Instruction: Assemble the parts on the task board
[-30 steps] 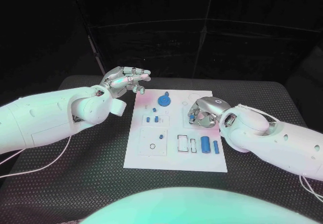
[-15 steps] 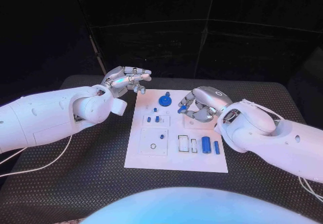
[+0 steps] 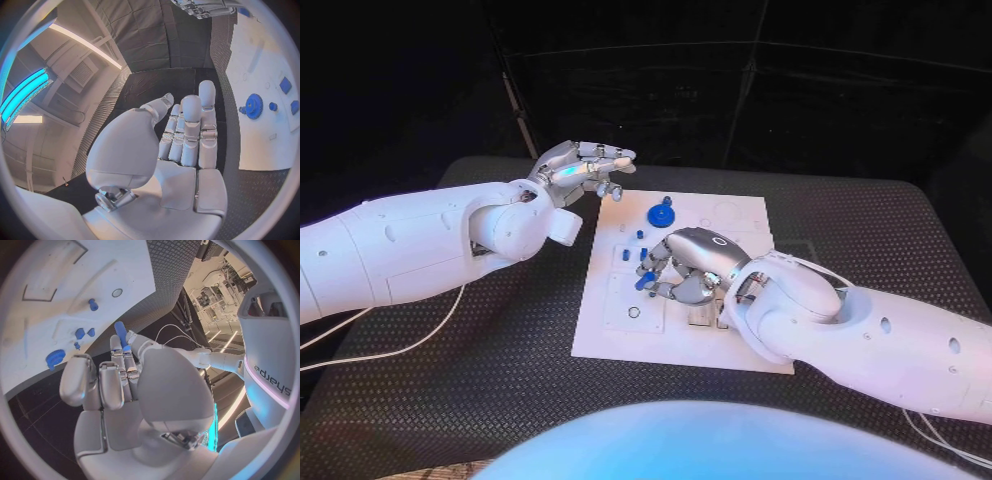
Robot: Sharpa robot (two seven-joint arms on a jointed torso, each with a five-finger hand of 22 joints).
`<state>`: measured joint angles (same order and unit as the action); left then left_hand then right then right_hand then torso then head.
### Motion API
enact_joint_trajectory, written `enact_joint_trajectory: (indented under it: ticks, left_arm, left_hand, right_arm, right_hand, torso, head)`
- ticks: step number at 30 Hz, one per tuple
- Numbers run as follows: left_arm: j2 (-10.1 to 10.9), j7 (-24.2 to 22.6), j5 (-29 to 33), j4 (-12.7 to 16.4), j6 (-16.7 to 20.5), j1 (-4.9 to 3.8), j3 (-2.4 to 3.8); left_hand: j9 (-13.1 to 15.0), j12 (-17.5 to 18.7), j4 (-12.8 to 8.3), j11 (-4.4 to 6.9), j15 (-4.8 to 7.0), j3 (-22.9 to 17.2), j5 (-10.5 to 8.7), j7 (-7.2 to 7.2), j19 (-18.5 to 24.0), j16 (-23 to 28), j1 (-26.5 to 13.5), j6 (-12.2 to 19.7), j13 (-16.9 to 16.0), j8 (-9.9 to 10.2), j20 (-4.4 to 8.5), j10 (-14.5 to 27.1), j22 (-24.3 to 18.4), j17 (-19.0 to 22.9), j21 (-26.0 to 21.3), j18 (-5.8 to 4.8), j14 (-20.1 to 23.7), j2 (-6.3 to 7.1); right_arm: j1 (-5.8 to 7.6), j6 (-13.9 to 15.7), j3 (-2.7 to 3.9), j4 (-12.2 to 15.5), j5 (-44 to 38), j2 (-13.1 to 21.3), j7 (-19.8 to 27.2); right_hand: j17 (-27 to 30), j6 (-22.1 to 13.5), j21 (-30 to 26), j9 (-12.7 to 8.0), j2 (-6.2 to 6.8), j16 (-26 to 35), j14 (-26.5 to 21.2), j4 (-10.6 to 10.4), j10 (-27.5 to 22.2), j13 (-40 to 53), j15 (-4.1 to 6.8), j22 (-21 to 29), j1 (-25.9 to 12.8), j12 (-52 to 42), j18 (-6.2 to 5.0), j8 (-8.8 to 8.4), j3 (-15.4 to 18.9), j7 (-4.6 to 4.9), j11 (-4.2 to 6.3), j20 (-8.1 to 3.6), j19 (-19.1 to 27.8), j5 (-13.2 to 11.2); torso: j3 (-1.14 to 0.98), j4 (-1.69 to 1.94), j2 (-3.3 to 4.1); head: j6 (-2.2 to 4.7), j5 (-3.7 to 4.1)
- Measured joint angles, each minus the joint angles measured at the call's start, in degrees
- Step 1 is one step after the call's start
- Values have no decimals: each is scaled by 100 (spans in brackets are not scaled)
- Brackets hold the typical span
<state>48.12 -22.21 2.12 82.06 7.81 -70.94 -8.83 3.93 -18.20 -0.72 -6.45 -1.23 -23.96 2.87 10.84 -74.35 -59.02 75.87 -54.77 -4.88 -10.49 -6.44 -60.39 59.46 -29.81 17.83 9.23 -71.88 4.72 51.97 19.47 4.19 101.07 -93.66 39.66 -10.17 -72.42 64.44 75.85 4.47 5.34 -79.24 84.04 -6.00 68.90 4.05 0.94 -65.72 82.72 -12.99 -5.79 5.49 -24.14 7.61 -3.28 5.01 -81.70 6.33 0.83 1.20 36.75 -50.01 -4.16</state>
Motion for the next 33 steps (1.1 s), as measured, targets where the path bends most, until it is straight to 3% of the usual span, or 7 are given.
enact_joint_trajectory:
  ticks: [14, 33]
  left_arm:
    - [-22, 0, 0, -1, -4, -2, 1]
    - [-39, 2, 0, -3, -11, -2, 1]
  left_hand:
    - [0, 0, -16, -21, 0, 16, 0, 21, 0, 0, 0, 21, 1, 0, 0, 21, -3, 6, 0, 0, 0, 0]
    - [0, 0, -16, -21, 0, 16, 0, 21, 0, 0, 0, 21, 1, 1, 0, 21, -4, 5, 0, 0, 0, 0]
  right_arm:
    - [-26, -342, -176, -392, 113, -346, 193]
    - [-39, -777, -201, -562, -70, -475, 58]
  right_hand:
    - [9, -3, 0, 1, 1, 0, 0, 2, -1, -1, 0, 12, -1, 20, 1, -2, -1, 0, 0, 0, 0, 22]
    - [21, -23, 0, 1, 2, 1, 0, 2, -1, -2, 0, 20, -2, 42, 1, -28, -1, 1, -1, 0, 0, 47]
  torso:
    - [-10, -5, -2]
    - [-13, -9, -3]
  head:
    - [0, -111]
    - [0, -142]
